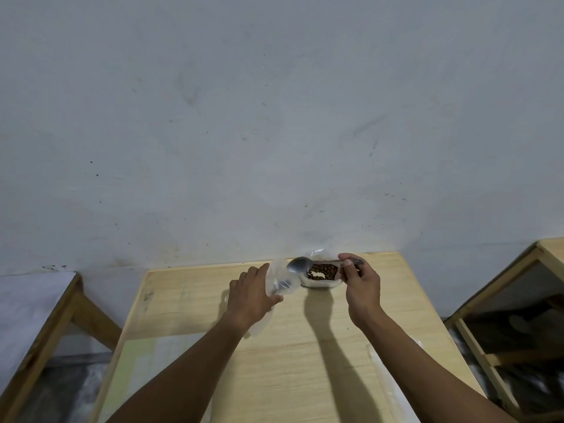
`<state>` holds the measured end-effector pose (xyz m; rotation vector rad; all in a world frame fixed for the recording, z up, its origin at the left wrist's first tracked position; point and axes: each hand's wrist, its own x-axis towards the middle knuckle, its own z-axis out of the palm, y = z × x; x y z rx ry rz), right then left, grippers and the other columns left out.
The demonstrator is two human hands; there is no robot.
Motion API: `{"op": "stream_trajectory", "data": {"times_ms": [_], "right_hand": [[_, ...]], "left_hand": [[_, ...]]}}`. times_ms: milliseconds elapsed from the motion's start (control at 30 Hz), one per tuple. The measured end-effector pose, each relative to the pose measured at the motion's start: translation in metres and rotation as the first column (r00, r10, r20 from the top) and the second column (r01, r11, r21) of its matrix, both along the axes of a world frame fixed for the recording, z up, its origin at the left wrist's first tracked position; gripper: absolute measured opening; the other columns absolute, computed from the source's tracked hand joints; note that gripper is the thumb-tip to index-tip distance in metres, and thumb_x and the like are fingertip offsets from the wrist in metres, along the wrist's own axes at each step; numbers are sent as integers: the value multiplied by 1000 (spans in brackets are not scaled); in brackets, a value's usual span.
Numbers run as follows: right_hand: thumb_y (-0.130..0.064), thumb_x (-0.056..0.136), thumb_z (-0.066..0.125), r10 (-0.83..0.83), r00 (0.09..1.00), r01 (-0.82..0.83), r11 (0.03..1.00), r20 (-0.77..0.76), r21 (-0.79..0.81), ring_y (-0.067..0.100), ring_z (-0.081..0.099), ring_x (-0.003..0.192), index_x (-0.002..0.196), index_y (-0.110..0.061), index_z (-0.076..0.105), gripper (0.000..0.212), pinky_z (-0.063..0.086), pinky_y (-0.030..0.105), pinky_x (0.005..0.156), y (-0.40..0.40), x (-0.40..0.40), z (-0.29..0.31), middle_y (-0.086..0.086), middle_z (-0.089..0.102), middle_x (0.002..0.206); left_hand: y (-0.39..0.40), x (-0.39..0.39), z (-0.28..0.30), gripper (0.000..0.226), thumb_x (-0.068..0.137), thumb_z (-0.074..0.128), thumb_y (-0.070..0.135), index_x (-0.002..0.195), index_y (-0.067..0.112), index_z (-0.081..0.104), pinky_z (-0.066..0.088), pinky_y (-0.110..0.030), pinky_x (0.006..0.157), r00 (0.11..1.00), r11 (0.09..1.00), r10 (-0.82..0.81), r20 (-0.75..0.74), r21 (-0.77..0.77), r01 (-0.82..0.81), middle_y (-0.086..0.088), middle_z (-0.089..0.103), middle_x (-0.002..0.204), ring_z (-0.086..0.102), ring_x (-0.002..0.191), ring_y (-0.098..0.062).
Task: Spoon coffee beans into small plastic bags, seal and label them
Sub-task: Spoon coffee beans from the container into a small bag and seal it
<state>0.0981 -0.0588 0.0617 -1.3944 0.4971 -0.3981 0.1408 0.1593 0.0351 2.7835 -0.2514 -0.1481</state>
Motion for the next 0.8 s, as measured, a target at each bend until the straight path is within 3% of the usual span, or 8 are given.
{"op": "stream_trajectory", "data": {"times_ms": [267, 400, 533, 800], "right_hand": [[-11, 97, 53, -238, 968, 234, 971, -81, -56, 17, 58, 76, 101, -15, 72, 20, 51, 26, 73, -29, 26, -16, -4, 63, 82], [-11, 94, 54, -257, 948, 223, 957, -187, -183, 23, 61, 78, 102, -17, 74, 22, 47, 30, 74, -36, 32, -45, 3, 69, 88], [-14, 94, 54, -272, 937, 197, 929, -218, -312, 24, 64, 97, 109, -18, 74, 24, 46, 29, 85, -32, 34, -66, 5, 71, 105], [-11, 96, 52, -218, 921, 149, 962, -322, -227, 29, 62, 104, 101, -14, 71, 20, 48, 42, 97, -25, 49, -89, 10, 70, 109]], "left_hand": [[7, 4, -10, 78, 78, 65, 62, 143, 30, 35, 40, -39, 96, 1000, 1000, 22, -5, 10, -22, 5, 54, 130, 52, 117, -20], [6, 4, -20, 81, 79, 63, 64, 146, 30, 32, 39, -37, 97, 1000, 1000, 15, -17, 26, -14, 6, 52, 135, 51, 120, -19], [2, 7, -30, 84, 79, 62, 66, 148, 28, 32, 41, -36, 97, 1000, 1000, 4, -4, 16, -4, 6, 51, 138, 51, 121, -18], [-5, 23, -38, 85, 77, 63, 64, 147, 24, 37, 42, -34, 89, 998, 999, -38, 46, 23, 37, 4, 56, 130, 55, 114, -21]]}}
